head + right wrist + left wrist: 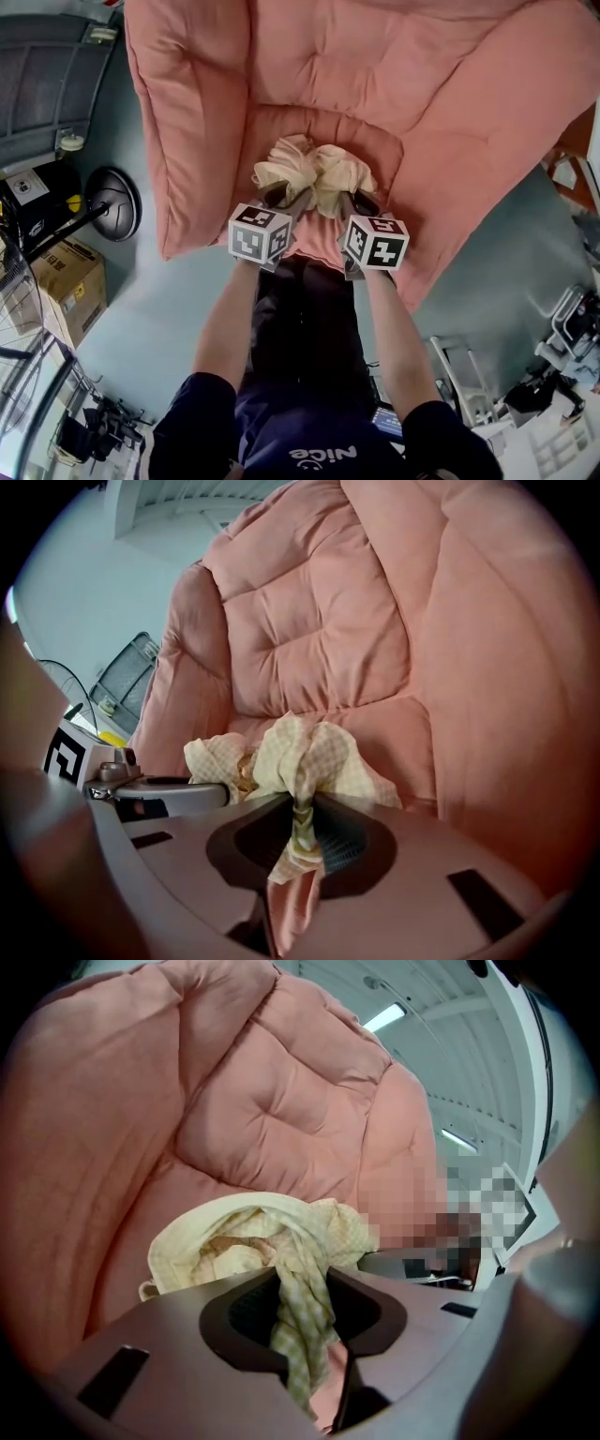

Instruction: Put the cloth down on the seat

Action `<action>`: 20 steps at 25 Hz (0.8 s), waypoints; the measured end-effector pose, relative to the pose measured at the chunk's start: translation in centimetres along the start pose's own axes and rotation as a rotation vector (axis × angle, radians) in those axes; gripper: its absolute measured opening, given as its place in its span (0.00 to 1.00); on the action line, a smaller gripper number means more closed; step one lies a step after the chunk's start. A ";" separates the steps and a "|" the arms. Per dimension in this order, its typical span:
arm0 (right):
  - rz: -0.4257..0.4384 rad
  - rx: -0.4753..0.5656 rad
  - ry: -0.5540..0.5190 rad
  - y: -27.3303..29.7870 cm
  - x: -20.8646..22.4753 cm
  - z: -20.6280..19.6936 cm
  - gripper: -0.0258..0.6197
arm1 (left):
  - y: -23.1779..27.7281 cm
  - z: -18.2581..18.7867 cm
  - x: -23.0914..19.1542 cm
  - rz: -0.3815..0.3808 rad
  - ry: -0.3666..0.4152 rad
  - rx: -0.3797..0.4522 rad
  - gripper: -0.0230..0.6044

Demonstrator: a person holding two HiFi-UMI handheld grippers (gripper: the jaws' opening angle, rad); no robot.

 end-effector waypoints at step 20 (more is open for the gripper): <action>-0.014 0.084 -0.053 -7.4 -7.9 2.1 0.37 | -10.0 3.5 2.4 0.020 0.075 0.062 0.58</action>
Point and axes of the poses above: the fingertips, and each gripper's own axes: y forward along the fingers, x to its right, z out of its top, the point moved 10 cm from there along -y, backward along the fingers, and after that the axes turned 15 degrees about z, right-handed, at the moved point
